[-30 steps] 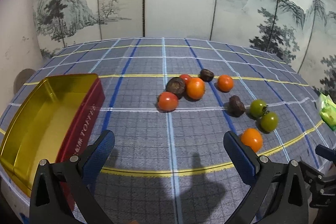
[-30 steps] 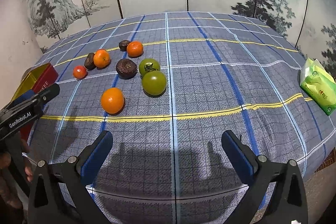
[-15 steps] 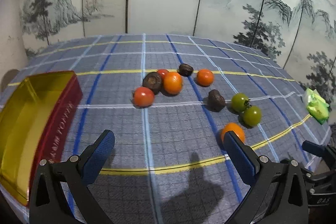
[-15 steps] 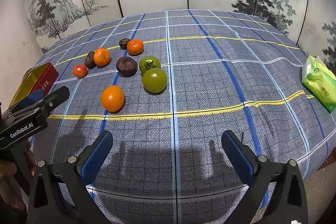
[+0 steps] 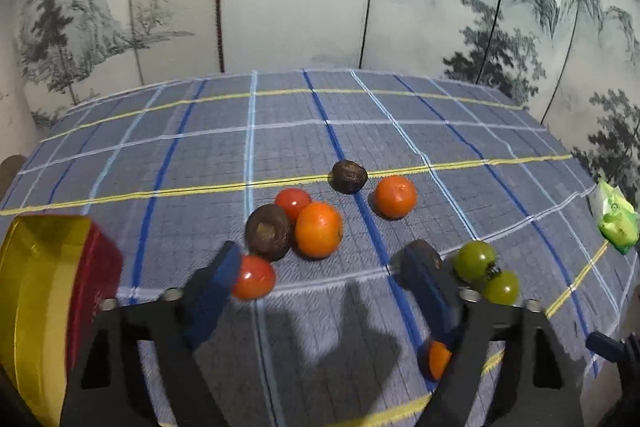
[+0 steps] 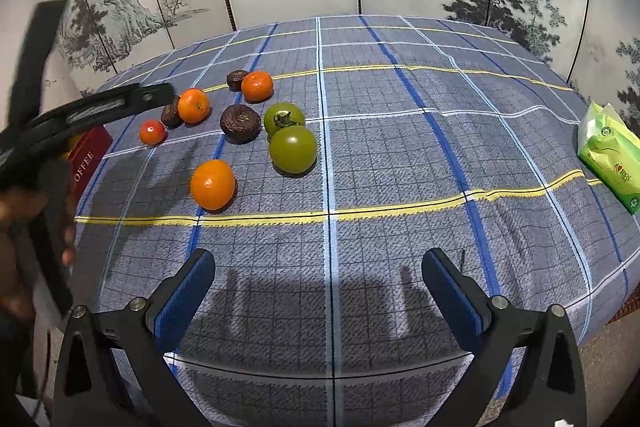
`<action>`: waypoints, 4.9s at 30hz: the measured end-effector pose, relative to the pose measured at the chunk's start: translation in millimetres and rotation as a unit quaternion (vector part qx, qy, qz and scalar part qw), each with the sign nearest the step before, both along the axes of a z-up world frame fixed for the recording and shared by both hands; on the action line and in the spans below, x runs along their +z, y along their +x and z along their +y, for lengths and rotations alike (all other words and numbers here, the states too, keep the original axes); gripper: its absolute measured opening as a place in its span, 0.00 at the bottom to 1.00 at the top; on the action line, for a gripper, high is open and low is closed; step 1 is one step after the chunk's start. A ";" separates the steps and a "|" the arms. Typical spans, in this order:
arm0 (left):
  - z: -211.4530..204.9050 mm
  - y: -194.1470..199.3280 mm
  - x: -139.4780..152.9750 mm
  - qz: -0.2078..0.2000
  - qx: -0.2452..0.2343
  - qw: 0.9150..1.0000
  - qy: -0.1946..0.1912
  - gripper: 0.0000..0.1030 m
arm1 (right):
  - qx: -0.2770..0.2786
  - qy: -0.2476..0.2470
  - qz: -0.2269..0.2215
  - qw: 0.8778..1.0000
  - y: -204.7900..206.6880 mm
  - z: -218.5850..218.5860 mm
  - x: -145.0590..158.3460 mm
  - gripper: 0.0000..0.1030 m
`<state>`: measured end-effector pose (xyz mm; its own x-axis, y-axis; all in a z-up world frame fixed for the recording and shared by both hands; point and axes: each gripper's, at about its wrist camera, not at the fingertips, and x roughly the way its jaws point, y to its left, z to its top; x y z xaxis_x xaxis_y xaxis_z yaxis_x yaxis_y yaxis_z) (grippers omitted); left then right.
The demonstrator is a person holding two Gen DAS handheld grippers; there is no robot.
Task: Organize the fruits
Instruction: 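Lower the left gripper onto an orange tangerine and close it, then carry the tangerine with the left gripper into the gold tin and open, then grasp a green tomato with the right gripper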
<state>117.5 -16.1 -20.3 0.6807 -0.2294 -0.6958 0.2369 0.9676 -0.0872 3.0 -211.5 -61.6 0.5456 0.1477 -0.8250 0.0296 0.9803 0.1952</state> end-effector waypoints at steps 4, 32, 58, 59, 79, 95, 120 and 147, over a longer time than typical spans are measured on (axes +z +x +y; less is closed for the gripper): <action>-3.9 18.9 -12.5 0.018 -0.006 1.000 0.001 0.60 | -0.004 0.002 0.000 1.000 0.5 -5.9 -1.9 1.00; -2.7 14.4 1.4 -0.001 -0.031 0.999 0.020 0.31 | -0.016 0.030 0.011 0.999 2.9 -25.3 -11.5 1.00; 166.2 -29.9 86.7 -0.071 0.104 0.991 0.039 0.31 | 0.010 0.015 0.004 1.000 -12.3 1.7 3.9 1.00; 174.0 -30.9 87.3 -0.070 0.112 0.990 0.040 0.31 | 0.012 0.015 0.004 1.000 -12.3 3.5 3.9 1.00; 262.3 -18.0 28.6 0.014 0.195 0.980 0.041 0.31 | 0.032 0.003 0.008 0.999 -13.3 21.8 4.5 1.00; 265.6 31.1 -8.7 0.087 0.202 0.974 0.056 0.31 | 0.033 -0.002 0.017 0.999 -8.9 21.7 -1.8 1.00; 275.3 16.9 0.4 0.077 0.214 0.973 0.040 0.70 | 0.030 0.001 0.027 0.999 -6.1 19.5 -7.7 1.00; 161.1 -222.5 -23.7 0.008 0.085 0.994 -0.062 0.77 | 0.078 0.019 0.015 0.997 98.3 9.4 -31.6 0.41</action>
